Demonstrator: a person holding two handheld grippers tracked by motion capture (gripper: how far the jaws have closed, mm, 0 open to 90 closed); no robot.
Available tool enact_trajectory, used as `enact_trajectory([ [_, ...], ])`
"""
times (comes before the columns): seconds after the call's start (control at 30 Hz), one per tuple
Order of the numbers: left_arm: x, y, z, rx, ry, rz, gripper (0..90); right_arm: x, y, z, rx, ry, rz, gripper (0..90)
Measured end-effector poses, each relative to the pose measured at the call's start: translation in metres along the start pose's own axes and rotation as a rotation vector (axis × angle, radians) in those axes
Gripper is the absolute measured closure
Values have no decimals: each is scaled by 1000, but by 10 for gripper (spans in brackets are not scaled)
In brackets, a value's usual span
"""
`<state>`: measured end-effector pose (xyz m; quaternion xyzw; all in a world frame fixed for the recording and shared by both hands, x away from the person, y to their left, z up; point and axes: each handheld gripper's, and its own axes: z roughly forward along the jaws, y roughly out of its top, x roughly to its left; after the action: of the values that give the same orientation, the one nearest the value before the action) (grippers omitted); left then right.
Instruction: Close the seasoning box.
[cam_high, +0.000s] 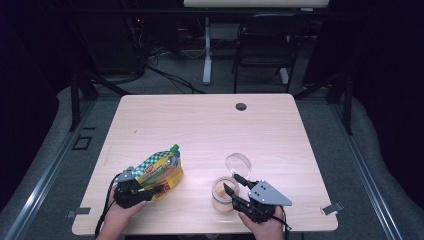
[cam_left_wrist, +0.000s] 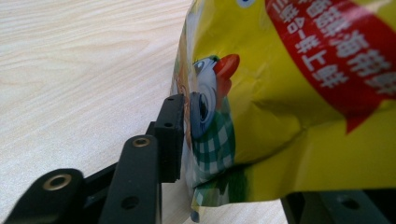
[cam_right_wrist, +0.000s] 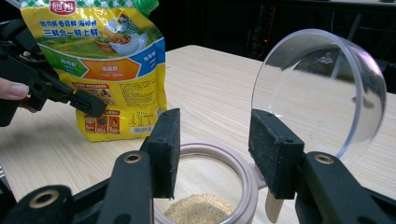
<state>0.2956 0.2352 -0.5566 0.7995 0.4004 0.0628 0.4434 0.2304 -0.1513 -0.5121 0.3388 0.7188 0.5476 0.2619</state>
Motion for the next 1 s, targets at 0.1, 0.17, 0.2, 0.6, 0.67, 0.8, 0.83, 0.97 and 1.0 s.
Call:
enact_trajectory([
  [0.1, -1, -1, -1, -7, 4, 1, 581, -1, 0, -1, -1, -1, 6, 534],
  [0.17, -1, -1, -3, -5, 10, -1, 556, -2, 1, -2, 1, -3, 6, 528],
  [0.2, -2, -2, -4, -8, 14, -4, 542, -2, 1, -3, -3, -2, 13, 527],
  [0.6, -7, -6, -14, -21, 22, 9, 464, -11, 8, -21, -21, -47, 31, 518],
  [0.67, -9, -7, -15, -19, 25, 13, 454, -17, 10, -26, -22, -68, 54, 519],
  [0.8, -10, -8, -17, -20, 42, 24, 442, -28, 11, -31, -9, -105, 94, 525],
  [0.83, -11, -9, -18, -20, 43, 23, 439, -30, 11, -32, -12, -109, 104, 524],
  [0.97, -11, -10, -21, -29, 41, 20, 430, -37, 11, -36, -10, -120, 113, 521],
  [1.0, -11, -10, -21, -29, 41, 20, 429, -37, 11, -36, -10, -120, 113, 521],
])
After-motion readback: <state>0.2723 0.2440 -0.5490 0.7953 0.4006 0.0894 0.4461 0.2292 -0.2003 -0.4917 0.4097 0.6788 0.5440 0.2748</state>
